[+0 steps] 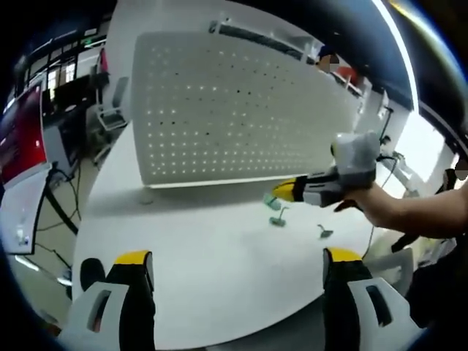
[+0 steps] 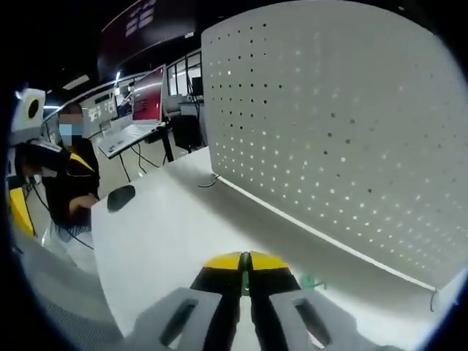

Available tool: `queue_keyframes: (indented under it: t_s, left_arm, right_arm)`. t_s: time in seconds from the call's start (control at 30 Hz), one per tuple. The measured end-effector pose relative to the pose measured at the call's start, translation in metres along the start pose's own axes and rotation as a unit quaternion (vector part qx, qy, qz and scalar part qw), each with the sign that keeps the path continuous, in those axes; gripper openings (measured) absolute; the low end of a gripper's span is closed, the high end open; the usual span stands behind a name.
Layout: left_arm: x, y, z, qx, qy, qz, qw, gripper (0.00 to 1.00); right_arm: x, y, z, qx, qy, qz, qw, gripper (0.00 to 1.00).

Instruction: Insert the hook assembly into the mounting plate slot until the hook locks in place.

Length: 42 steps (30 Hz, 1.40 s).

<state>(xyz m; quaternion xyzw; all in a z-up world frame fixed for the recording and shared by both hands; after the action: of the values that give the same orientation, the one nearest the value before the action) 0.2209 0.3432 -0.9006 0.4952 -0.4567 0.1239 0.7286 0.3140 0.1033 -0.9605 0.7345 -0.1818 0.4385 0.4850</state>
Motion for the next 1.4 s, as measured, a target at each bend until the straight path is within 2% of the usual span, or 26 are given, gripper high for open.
queue_keyframes:
  t_s: [0.23, 0.6, 0.8, 1.03, 1.4]
  left_arm:
    - [0.002, -0.004, 0.004, -0.014, 0.015, 0.005, 0.9998, 0.97]
    - [0.015, -0.013, 0.012, -0.033, 0.025, 0.017, 0.999, 0.94]
    - [0.02, -0.02, 0.017, -0.049, 0.035, 0.021, 0.9979, 0.91]
    - [0.026, -0.03, 0.022, -0.072, 0.059, 0.028, 0.9952, 0.87]
    - [0.041, -0.038, 0.027, -0.105, 0.103, 0.057, 0.9874, 0.77]
  right_arm:
    - [0.01, 0.017, -0.005, 0.009, -0.02, 0.029, 0.9993, 0.0]
    - [0.025, 0.047, -0.015, 0.029, -0.051, 0.077, 0.9953, 0.0]
    - [0.033, 0.064, -0.025, 0.049, -0.068, 0.105, 0.9909, 0.0]
    - [0.046, 0.084, -0.037, 0.075, -0.096, 0.144, 0.982, 0.0]
    - [0.049, 0.093, -0.052, 0.101, -0.127, 0.168, 0.9723, 0.0]
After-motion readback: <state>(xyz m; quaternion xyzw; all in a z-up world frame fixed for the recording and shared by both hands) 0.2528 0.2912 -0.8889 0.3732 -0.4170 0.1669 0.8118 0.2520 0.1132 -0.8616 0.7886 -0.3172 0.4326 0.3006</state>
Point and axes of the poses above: the point that each gripper's makers call its tool centre point, and the gripper's own axes: y roughly backward along the fingers, z roughly to its right, x roughly out of its top, the point moved 10 cm from there along y, roughly backward along the fingers, and after that the axes turned 9 degrees about -y, right-handed, at the moved point
